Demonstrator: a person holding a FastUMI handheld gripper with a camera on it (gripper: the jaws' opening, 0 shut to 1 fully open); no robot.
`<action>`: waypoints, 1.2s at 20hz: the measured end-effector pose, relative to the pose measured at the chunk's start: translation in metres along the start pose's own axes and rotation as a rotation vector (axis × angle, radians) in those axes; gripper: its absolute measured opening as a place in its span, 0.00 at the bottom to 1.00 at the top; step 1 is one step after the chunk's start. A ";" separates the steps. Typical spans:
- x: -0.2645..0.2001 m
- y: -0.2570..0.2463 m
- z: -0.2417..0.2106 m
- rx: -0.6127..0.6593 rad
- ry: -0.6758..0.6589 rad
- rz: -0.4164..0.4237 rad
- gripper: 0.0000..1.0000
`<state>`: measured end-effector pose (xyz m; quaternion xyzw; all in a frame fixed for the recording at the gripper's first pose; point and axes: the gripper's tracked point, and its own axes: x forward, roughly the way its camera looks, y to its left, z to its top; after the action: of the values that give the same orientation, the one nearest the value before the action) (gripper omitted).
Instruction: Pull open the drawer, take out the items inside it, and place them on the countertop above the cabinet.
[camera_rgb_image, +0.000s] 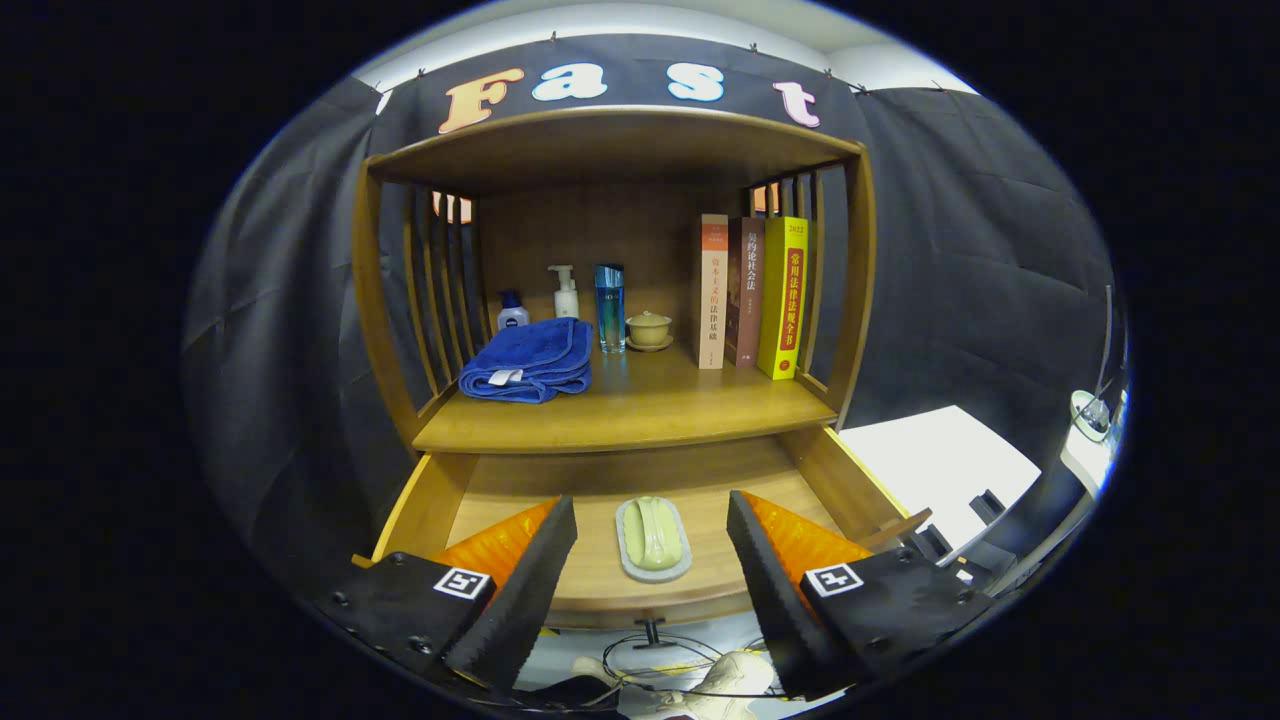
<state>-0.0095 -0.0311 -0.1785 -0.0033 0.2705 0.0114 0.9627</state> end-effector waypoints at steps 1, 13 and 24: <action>0.012 0.001 -0.002 0.005 0.025 0.002 0.99; 0.126 0.002 -0.095 -0.065 0.392 -0.022 0.99; 0.138 -0.006 -0.154 -0.108 0.607 -0.044 0.60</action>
<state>0.0285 -0.0362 -0.3823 -0.0634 0.5447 0.0032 0.8362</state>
